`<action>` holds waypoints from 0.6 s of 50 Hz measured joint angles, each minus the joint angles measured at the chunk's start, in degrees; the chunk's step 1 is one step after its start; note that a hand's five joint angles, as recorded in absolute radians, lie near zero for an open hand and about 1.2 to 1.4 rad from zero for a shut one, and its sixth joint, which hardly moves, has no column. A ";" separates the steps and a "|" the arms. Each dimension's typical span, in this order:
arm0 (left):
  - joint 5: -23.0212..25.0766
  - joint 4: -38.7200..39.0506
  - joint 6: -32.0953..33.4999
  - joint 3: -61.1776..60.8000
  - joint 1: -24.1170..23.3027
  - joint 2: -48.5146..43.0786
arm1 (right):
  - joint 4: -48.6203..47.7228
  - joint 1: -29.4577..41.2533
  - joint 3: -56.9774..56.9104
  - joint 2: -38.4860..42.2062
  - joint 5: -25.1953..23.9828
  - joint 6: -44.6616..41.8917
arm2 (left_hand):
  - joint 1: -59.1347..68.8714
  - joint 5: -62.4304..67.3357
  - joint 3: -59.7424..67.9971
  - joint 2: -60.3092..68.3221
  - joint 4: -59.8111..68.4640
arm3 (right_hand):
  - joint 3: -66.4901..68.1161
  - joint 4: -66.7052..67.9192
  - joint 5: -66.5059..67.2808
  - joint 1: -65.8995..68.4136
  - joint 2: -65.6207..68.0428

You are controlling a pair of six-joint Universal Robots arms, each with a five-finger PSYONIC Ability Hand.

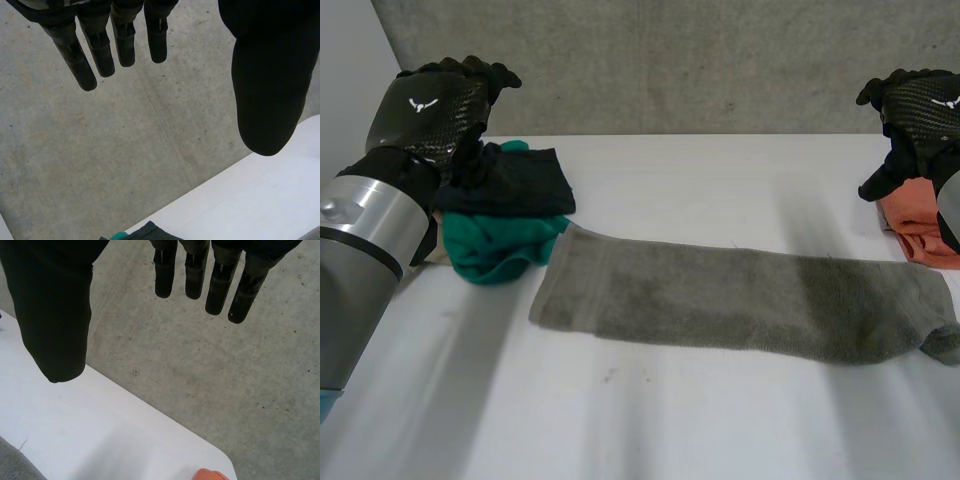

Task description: Fold the laundry.

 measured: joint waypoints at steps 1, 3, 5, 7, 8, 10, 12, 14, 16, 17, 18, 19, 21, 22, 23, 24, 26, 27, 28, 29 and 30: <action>0.00 0.00 0.00 -0.02 0.00 -0.01 | 0.00 -0.01 0.04 -0.01 0.00 0.00 | 0.00 0.00 0.00 0.00 0.00 | -0.16 -0.16 -0.20 -0.26 -0.17; 0.00 0.02 -0.01 -0.12 -0.01 -0.08 | -0.02 -0.03 0.21 -0.05 0.00 0.01 | -4.39 -5.01 -3.93 -3.88 -4.04 | -3.05 -2.74 -4.06 -2.37 -2.49; 0.00 0.02 -0.02 -0.21 -0.02 -0.15 | -0.03 -0.05 0.36 -0.07 0.01 0.01 | -5.63 -6.74 -5.07 -5.10 -5.27 | -5.63 -4.57 -7.37 -4.02 -4.67; 0.00 0.03 -0.03 -0.27 -0.03 -0.19 | -0.03 -0.07 0.51 -0.10 0.01 0.02 | -5.91 -7.50 -5.42 -5.68 -5.92 | -6.13 -4.76 -8.12 -4.18 -5.11; 0.00 0.03 -0.03 -0.32 -0.03 -0.23 | -0.04 -0.10 0.59 -0.12 0.01 0.02 | -5.91 -7.50 -5.42 -5.68 -5.92 | -6.13 -4.76 -8.12 -4.18 -5.11; 0.00 0.04 -0.04 -0.35 -0.03 -0.25 | -0.04 -0.13 0.64 -0.14 0.00 -0.01 | -5.91 -7.49 -5.42 -5.68 -5.92 | -6.13 -4.76 -8.12 -4.18 -5.11; 0.00 0.04 -0.04 -0.36 -0.03 -0.26 | -0.01 -0.18 0.62 -0.14 0.02 -0.04 | -5.91 -7.49 -5.42 -5.68 -5.92 | -6.13 -4.76 -8.12 -4.18 -5.11; 0.00 0.04 -0.04 -0.36 -0.02 -0.26 | 0.10 -0.22 0.55 -0.14 0.06 -0.10 | -5.91 -7.49 -5.42 -5.68 -5.92 | -6.13 -4.76 -8.12 -4.18 -5.11; 0.00 0.04 -0.04 -0.36 0.00 -0.26 | 0.51 -0.32 0.40 -0.14 0.18 -0.23 | -5.91 -7.50 -5.42 -5.69 -5.92 | -6.13 -4.76 -8.12 -4.18 -5.11; 0.00 0.04 -0.04 -0.36 0.00 -0.26 | 0.83 -0.42 0.33 -0.14 0.21 -0.29 | -5.91 -7.49 -5.42 -5.68 -5.92 | -6.13 -4.76 -8.12 -4.18 -5.11; 0.00 0.04 -0.04 -0.36 0.00 -0.27 | 1.71 -0.83 0.16 -0.14 0.25 -0.39 | -5.91 -7.50 -5.42 -5.68 -5.92 | -6.13 -4.76 -8.12 -4.18 -5.11; 0.00 0.04 -0.04 -0.36 0.00 -0.27 | 2.45 -1.21 0.04 -0.14 0.25 -0.46 | -5.91 -7.49 -5.42 -5.68 -5.92 | -6.13 -4.76 -8.12 -4.18 -5.11; 0.00 0.04 -0.04 -0.36 0.00 -0.26 | 4.32 -2.68 -0.12 -0.12 0.24 -0.72 | -5.91 -7.49 -5.42 -5.68 -5.92 | -6.13 -4.76 -8.12 -4.18 -5.11; 0.00 0.04 -0.04 -0.36 -0.01 -0.26 | 4.76 -3.14 -0.12 -0.12 0.19 -0.83 | -5.91 -7.49 -5.42 -5.68 -5.92 | -6.13 -4.76 -8.12 -4.18 -5.11; 0.00 0.04 -0.04 -0.37 -0.01 -0.27 | 5.85 -4.46 -0.04 -0.08 0.17 -1.22 | -5.91 -7.49 -5.42 -5.68 -5.92 | -6.13 -4.76 -8.12 -4.18 -5.11; 0.00 0.04 -0.04 -0.37 -0.01 -0.27 | 5.85 -4.46 -0.04 -0.08 0.17 -1.22 | -5.91 -7.49 -5.42 -5.68 -5.92 | -6.13 -4.76 -8.12 -4.18 -5.11; 0.01 0.04 -0.04 -0.40 -0.02 -0.29 | 7.92 -8.04 0.69 0.22 -0.02 -2.84 | -5.91 -7.50 -5.42 -5.68 -5.92 | -6.13 -4.76 -8.12 -4.18 -5.11; 0.00 0.04 -0.04 -0.44 -0.03 -0.32 | 9.25 -11.68 2.05 0.71 -0.31 -5.14 | -5.91 -7.50 -5.42 -5.68 -5.92 | -6.13 -4.76 -8.12 -4.18 -5.11; 0.00 0.04 -0.04 -0.46 -0.03 -0.33 | 9.61 -13.05 2.68 0.94 -0.46 -6.14 | -5.91 -7.50 -5.42 -5.68 -5.92 | -6.13 -4.76 -8.12 -4.18 -5.11; 0.02 0.05 -0.04 -0.54 -0.04 -0.37 | 9.87 -15.75 4.19 1.53 -0.91 -8.23 | -5.91 -7.49 -5.42 -5.68 -5.92 | -6.13 -4.76 -8.12 -4.18 -5.11; 0.03 0.07 -0.04 -0.58 -0.05 -0.41 | 9.76 -16.91 4.96 1.86 -1.24 -9.14 | -5.91 -7.49 -5.42 -5.68 -5.92 | -6.13 -4.76 -8.12 -4.18 -5.11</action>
